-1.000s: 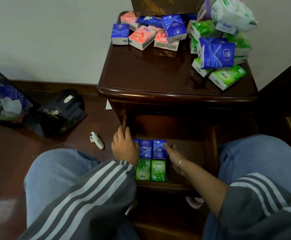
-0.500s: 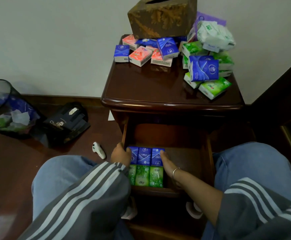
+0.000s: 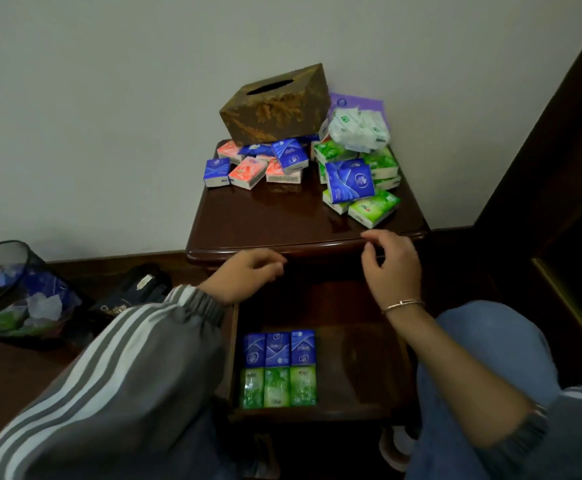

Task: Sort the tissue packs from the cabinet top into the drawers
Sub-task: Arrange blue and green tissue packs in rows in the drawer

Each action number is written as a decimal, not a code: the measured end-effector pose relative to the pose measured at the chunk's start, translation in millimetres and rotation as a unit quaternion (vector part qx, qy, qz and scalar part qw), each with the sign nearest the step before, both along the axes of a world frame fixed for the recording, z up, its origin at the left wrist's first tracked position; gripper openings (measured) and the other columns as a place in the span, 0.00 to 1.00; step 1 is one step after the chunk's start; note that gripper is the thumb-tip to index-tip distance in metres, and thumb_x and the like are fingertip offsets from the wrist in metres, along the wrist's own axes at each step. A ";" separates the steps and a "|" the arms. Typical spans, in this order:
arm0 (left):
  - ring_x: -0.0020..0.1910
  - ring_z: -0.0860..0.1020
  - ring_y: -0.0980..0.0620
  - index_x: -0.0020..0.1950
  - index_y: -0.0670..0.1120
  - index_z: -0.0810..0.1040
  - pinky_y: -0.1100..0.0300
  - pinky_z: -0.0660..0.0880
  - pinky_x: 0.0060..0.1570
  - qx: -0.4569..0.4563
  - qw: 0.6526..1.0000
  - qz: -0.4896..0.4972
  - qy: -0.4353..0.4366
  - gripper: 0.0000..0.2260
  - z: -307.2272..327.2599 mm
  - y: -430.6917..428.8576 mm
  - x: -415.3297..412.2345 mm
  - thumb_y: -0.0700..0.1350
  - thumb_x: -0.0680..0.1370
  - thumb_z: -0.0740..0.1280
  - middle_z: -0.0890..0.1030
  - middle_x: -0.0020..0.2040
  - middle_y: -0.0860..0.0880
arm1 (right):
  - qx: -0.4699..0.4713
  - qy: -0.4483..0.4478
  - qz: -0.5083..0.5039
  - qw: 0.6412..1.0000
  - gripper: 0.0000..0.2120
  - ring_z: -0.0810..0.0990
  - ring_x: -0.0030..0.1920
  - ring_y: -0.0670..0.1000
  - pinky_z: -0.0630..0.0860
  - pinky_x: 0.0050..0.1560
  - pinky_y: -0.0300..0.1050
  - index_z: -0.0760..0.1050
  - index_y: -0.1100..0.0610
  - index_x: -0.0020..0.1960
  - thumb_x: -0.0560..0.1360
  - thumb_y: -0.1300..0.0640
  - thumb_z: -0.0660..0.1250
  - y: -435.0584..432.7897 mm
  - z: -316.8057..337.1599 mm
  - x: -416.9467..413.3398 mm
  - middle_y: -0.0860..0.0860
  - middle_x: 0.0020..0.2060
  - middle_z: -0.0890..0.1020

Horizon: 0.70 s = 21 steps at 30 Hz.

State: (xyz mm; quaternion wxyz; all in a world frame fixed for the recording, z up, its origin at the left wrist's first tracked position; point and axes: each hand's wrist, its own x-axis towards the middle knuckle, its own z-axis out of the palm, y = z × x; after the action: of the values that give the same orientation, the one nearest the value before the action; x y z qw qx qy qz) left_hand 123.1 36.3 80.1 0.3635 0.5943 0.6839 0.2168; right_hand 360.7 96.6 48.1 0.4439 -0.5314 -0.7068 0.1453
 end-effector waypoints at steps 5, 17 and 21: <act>0.53 0.78 0.54 0.61 0.46 0.76 0.62 0.72 0.55 0.146 0.987 0.056 0.045 0.12 37.7 56.2 25.6 0.48 0.78 0.66 0.80 0.53 0.52 | -0.034 -0.137 0.024 0.990 0.27 0.65 0.71 0.56 0.63 0.67 0.56 0.65 0.55 0.72 0.75 0.52 0.65 28.8 -10.8 22.0 0.53 0.71 0.68; 0.66 0.72 0.47 0.72 0.43 0.67 0.49 0.69 0.66 0.131 0.985 0.062 0.096 0.37 30.4 173.0 75.1 0.61 0.69 0.72 0.73 0.69 0.46 | -0.071 -0.152 0.019 0.986 0.23 0.66 0.70 0.50 0.59 0.70 0.53 0.67 0.51 0.69 0.75 0.53 0.63 39.7 -15.9 22.6 0.48 0.71 0.68; 0.66 0.70 0.41 0.72 0.44 0.65 0.46 0.68 0.66 0.086 0.975 0.035 0.201 0.41 30.2 183.2 71.3 0.66 0.66 0.71 0.72 0.67 0.43 | -0.074 -0.147 0.021 0.986 0.23 0.65 0.70 0.49 0.59 0.70 0.54 0.67 0.50 0.69 0.74 0.54 0.63 39.0 -15.5 22.4 0.48 0.70 0.68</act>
State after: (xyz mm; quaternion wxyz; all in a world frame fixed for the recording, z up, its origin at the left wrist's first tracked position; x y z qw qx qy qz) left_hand 194.4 219.5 110.3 0.1583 0.6305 0.7419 0.1640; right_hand 383.0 135.6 32.6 0.2916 -0.5636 -0.7625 0.1262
